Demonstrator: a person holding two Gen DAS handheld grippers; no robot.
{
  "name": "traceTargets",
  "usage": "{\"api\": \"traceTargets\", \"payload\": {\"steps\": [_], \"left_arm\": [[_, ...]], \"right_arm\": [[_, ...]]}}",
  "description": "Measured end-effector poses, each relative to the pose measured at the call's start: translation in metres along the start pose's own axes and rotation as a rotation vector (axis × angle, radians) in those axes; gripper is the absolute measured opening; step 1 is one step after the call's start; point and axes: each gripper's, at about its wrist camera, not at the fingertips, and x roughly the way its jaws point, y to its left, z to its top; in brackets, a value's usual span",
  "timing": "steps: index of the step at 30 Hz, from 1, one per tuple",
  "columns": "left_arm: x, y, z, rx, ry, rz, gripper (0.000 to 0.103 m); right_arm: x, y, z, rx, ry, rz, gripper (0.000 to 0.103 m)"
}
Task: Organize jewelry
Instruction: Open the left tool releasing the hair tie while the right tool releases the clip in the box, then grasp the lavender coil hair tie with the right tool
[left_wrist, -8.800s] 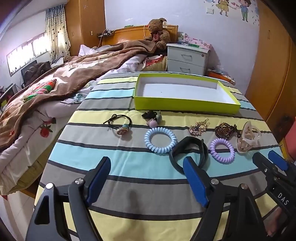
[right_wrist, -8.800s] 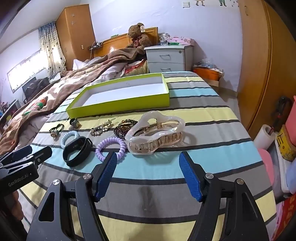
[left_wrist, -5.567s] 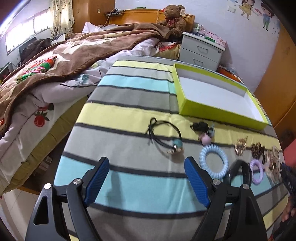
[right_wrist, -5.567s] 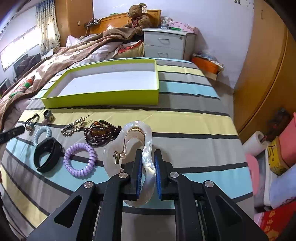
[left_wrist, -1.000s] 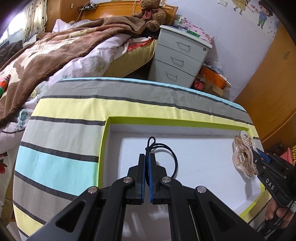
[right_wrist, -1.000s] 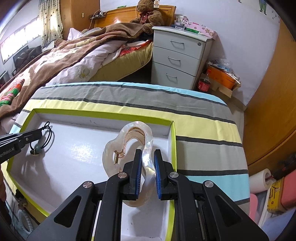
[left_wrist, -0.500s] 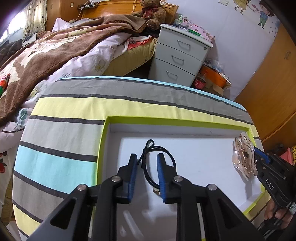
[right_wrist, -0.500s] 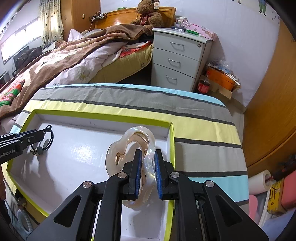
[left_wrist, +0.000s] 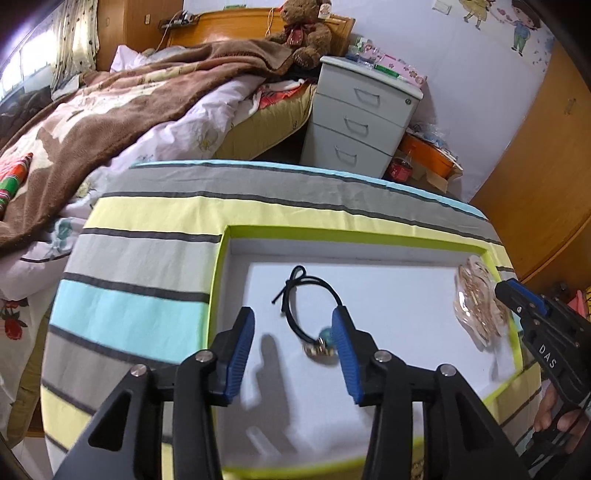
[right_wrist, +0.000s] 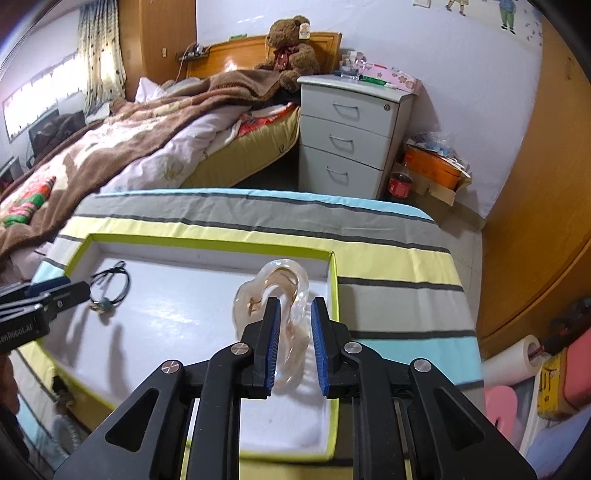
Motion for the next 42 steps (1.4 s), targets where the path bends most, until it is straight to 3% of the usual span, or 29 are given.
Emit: {"api": "traceTargets", "payload": {"steps": [4, 18, 27, 32, 36, 42], "left_arm": [[-0.020, 0.000, -0.012, -0.007, -0.028, 0.001, 0.055], [-0.079, 0.007, -0.067, -0.005, -0.093, -0.045, 0.066], [-0.093, 0.019, -0.110, 0.009, -0.104, -0.065, 0.073], [-0.098, 0.026, -0.128, -0.006, -0.097, -0.090, 0.075], [-0.098, 0.033, -0.143, -0.006, -0.088, -0.105, 0.075], [-0.095, 0.046, -0.162, -0.024, -0.055, -0.109, 0.075]], "right_arm": [[-0.021, 0.000, -0.009, 0.026, -0.030, 0.018, 0.026], [-0.076, 0.009, -0.068, 0.059, -0.078, 0.066, 0.027], [-0.089, 0.018, -0.116, 0.066, -0.046, 0.121, 0.029], [-0.091, 0.023, -0.138, 0.078, -0.008, 0.151, 0.036], [-0.087, 0.034, -0.148, 0.064, 0.023, 0.186, 0.036], [-0.076, 0.054, -0.152, 0.032, 0.058, 0.173, 0.036]]}}
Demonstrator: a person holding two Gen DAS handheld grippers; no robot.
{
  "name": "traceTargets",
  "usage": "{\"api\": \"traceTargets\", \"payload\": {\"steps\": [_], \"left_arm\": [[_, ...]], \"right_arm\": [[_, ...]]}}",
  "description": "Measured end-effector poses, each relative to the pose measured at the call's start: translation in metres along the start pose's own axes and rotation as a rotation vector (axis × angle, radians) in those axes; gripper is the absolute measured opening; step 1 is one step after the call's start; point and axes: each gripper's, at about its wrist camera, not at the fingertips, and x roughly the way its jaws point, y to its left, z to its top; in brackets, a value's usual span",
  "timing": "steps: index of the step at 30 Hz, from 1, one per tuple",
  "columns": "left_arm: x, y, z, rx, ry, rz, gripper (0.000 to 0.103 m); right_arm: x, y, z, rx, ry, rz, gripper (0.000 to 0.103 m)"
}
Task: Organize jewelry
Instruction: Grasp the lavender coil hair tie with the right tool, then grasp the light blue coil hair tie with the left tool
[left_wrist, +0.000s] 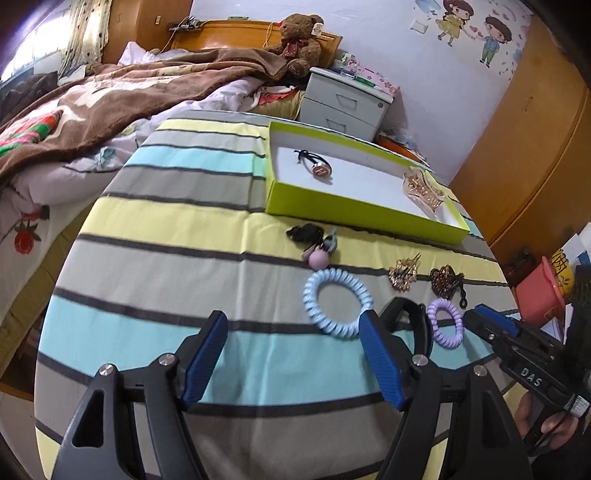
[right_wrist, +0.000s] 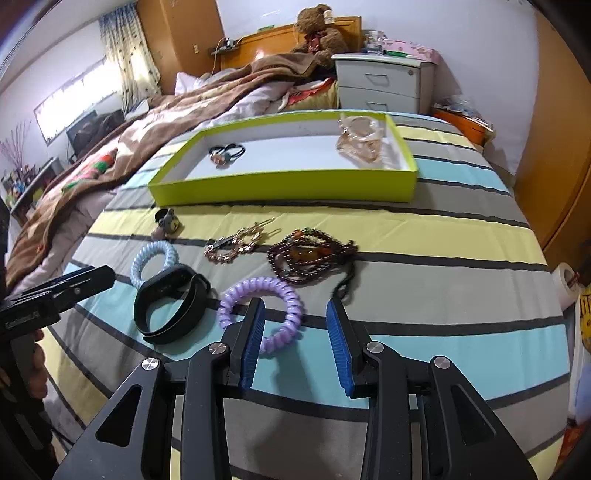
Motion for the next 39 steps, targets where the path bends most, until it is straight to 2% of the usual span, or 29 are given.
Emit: {"api": "traceTargets", "payload": {"steps": [11, 16, 18, 31, 35, 39], "left_arm": [[-0.007, 0.017, -0.008, -0.033, -0.003, 0.011, 0.075], [-0.007, 0.018, -0.007, -0.034, -0.003, 0.011, 0.075], [-0.007, 0.017, -0.007, -0.035, -0.001, 0.013, 0.075], [0.012, 0.000, 0.009, 0.009, 0.032, 0.033, 0.075], [0.016, -0.009, 0.013, 0.038, 0.021, 0.032, 0.075], [0.025, -0.017, 0.016, 0.079, 0.035, 0.070, 0.069]], "right_arm": [[0.005, 0.008, -0.002, -0.018, 0.011, -0.046, 0.036], [0.005, 0.007, -0.004, -0.030, 0.004, -0.092, 0.015], [0.004, 0.004, -0.004, -0.028, 0.002, -0.093, 0.011], [-0.012, -0.016, -0.006, 0.016, -0.053, -0.088, 0.010], [-0.016, -0.021, -0.006, 0.028, -0.063, -0.088, 0.010], [-0.021, -0.024, -0.007, 0.032, -0.074, -0.087, 0.010]]}}
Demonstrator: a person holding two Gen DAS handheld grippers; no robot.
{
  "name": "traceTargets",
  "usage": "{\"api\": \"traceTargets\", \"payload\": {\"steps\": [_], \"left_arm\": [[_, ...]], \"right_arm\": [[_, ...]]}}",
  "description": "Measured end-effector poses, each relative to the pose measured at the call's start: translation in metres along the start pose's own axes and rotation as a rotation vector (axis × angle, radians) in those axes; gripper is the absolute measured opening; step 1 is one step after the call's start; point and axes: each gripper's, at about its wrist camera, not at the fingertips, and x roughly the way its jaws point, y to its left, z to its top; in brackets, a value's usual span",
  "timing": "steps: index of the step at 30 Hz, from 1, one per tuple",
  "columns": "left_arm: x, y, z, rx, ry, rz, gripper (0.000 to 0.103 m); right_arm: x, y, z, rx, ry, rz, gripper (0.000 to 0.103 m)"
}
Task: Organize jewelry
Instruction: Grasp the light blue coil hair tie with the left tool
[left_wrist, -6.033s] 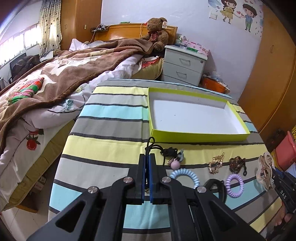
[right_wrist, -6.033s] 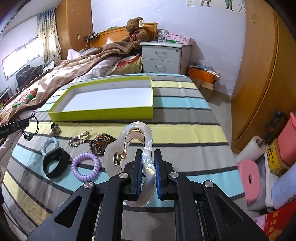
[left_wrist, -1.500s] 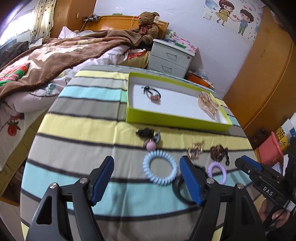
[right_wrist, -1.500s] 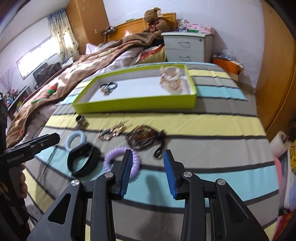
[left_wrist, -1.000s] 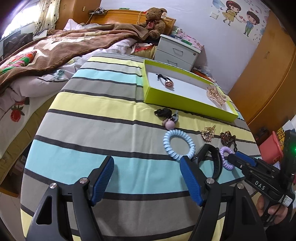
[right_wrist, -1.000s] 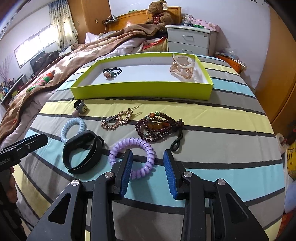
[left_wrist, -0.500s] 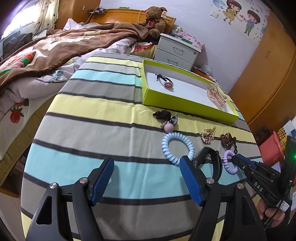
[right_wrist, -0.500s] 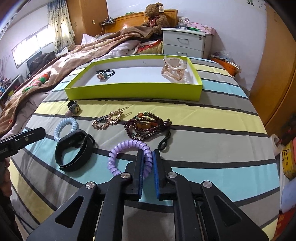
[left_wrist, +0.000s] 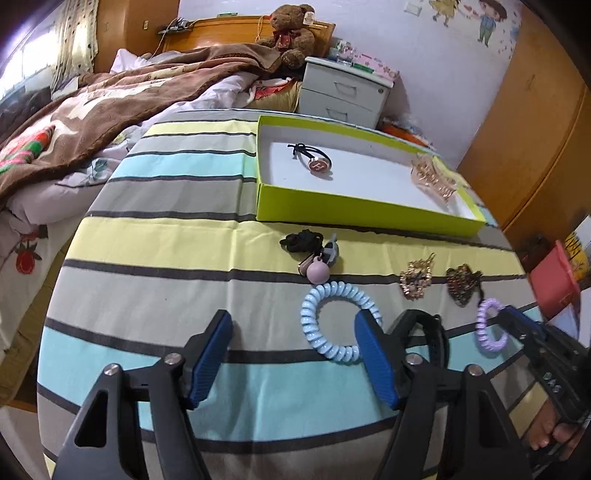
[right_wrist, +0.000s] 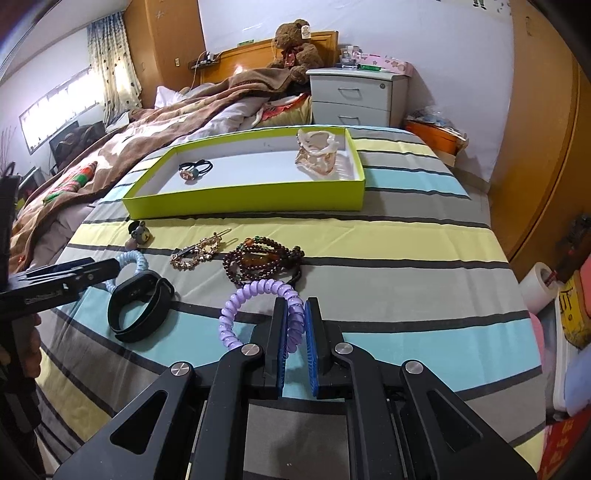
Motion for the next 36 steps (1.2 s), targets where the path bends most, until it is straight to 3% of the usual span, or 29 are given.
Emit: {"api": "traceTargets", "payload": {"steps": [4, 14, 19, 23, 27, 30, 36], "left_arm": [[0.005, -0.004, 0.003, 0.027, 0.004, 0.060, 0.064], [0.010, -0.015, 0.001, 0.097, -0.001, 0.139, 0.062], [0.008, -0.016, 0.001, 0.101, -0.005, 0.138, 0.041], [0.006, -0.017, -0.002, 0.096, -0.015, 0.141, 0.035], [0.003, -0.014, -0.002, 0.082, -0.021, 0.129, 0.016], [0.002, -0.012, -0.003, 0.074, -0.023, 0.122, 0.011], [-0.001, -0.010, -0.003, 0.058, -0.028, 0.112, 0.011]], "right_arm": [[-0.002, -0.001, 0.000, 0.002, -0.008, 0.006, 0.010], [-0.001, -0.005, 0.000, 0.010, -0.014, 0.022, 0.010], [-0.002, -0.006, 0.000, 0.010, -0.015, 0.023, 0.010], [-0.001, -0.006, 0.000, 0.011, -0.015, 0.023, 0.010], [-0.002, -0.006, 0.000, 0.010, -0.017, 0.023, 0.010], [-0.002, -0.006, 0.000, 0.010, -0.018, 0.023, 0.010], [-0.006, -0.005, 0.000, 0.007, -0.027, 0.020, 0.010]]}}
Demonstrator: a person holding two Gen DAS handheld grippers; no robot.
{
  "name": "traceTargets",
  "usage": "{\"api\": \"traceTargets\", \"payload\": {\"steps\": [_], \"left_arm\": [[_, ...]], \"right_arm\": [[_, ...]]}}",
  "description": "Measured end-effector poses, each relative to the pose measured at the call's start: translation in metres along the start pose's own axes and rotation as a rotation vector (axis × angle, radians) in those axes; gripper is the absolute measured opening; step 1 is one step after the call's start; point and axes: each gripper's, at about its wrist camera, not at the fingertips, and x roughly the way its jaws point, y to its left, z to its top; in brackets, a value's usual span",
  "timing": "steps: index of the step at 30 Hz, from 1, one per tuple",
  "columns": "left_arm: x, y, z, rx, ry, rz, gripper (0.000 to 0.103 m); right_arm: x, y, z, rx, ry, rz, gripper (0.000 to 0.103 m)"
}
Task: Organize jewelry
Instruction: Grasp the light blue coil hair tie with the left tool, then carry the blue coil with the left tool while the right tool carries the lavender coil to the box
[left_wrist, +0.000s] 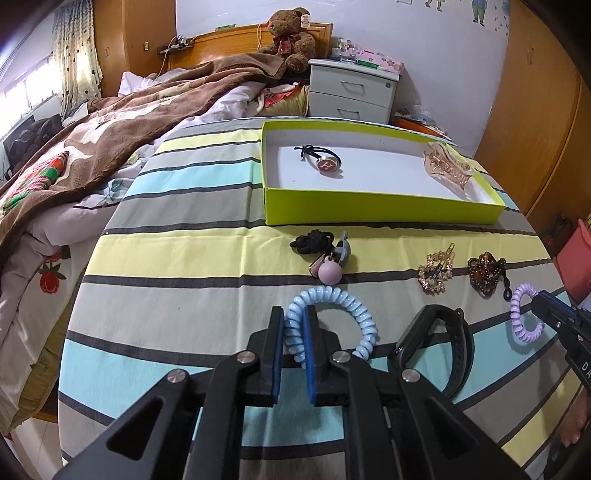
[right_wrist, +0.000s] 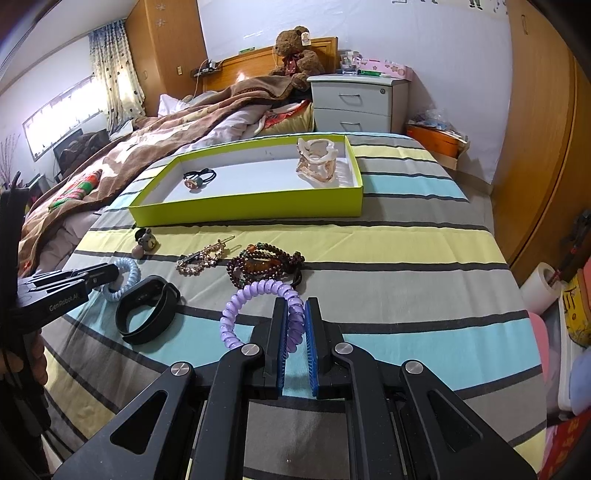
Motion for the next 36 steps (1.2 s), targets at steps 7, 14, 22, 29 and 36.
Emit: {"api": "traceTargets", "payload": {"steps": [7, 14, 22, 29, 36], "left_arm": [[-0.005, 0.005, 0.000, -0.017, -0.008, 0.002, 0.011], [-0.017, 0.010, 0.001, -0.035, -0.031, -0.004, 0.011], [-0.030, 0.012, 0.004, -0.038, -0.056, -0.013, 0.011], [-0.041, 0.012, 0.012, -0.038, -0.081, -0.018, 0.011], [-0.050, 0.013, 0.024, -0.038, -0.104, -0.023, 0.011]], "right_arm": [[-0.005, 0.001, 0.001, 0.003, -0.008, 0.002, 0.010], [-0.012, 0.004, 0.003, 0.003, -0.025, 0.015, 0.010], [-0.020, 0.008, 0.011, 0.003, -0.047, 0.023, 0.010], [-0.026, 0.012, 0.021, -0.005, -0.069, 0.025, 0.010], [-0.032, 0.015, 0.036, -0.011, -0.094, 0.024, 0.010]]}}
